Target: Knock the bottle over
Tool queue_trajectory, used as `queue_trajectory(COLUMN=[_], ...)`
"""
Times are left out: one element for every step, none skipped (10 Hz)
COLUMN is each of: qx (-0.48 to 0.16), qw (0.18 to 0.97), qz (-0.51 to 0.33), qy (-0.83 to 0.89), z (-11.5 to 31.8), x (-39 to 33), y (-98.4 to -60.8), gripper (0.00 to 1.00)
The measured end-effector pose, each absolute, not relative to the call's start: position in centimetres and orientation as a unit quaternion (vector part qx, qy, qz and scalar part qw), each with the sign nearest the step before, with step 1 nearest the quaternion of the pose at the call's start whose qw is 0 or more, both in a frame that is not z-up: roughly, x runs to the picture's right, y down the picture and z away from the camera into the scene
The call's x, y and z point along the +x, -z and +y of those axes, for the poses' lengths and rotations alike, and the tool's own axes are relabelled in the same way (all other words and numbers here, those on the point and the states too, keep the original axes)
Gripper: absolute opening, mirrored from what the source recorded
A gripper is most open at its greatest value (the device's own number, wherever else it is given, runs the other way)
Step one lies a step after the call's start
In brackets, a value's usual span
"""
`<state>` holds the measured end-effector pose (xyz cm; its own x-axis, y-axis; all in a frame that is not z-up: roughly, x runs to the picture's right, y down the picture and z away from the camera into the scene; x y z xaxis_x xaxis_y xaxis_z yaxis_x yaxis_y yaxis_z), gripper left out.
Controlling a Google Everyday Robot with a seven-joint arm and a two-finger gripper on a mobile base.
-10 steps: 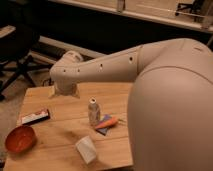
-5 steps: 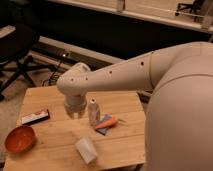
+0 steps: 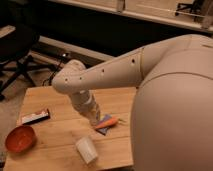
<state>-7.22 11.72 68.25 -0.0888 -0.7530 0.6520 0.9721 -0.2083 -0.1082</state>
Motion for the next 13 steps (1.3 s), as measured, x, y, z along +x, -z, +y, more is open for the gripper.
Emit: queue_trajectory(qx=[-0.308,-0.307,-0.298,-0.284,-0.263,-0.250,-0.227,-0.202,-0.179,-0.162,-0.155,-0.153,-0.153], qw=[0.602,0.605,0.611,0.614,0.613,0.608,0.597,0.593,0.597,0.600,0.600,0.599,0.599], qz=[-0.168,-0.153,-0.140,-0.122,-0.095,-0.071,-0.047,-0.020,-0.003,0.008,0.011,0.010,0.011], qy=[0.717,0.719,0.720,0.726,0.739,0.750,0.768,0.779,0.782,0.784,0.785,0.786,0.786], z=[11.2,10.5,9.7,8.7,7.5,6.6,5.7,4.2,3.0,2.2,1.9,2.0,1.9], x=[-7.0,-6.8,-6.6,-6.0,-5.0,-4.0,-4.1,-4.5,-4.7,-5.0,-5.3,-5.6,-5.6], y=[-68.9,-70.2,-71.7,-73.5,-75.4,-76.6,-77.6,-77.8,-77.7,-77.5,-77.4,-77.4,-77.4], gripper=[0.00,0.00,0.00,0.00,0.00,0.00,0.00,0.02,0.06,0.07,0.07,0.07,0.07])
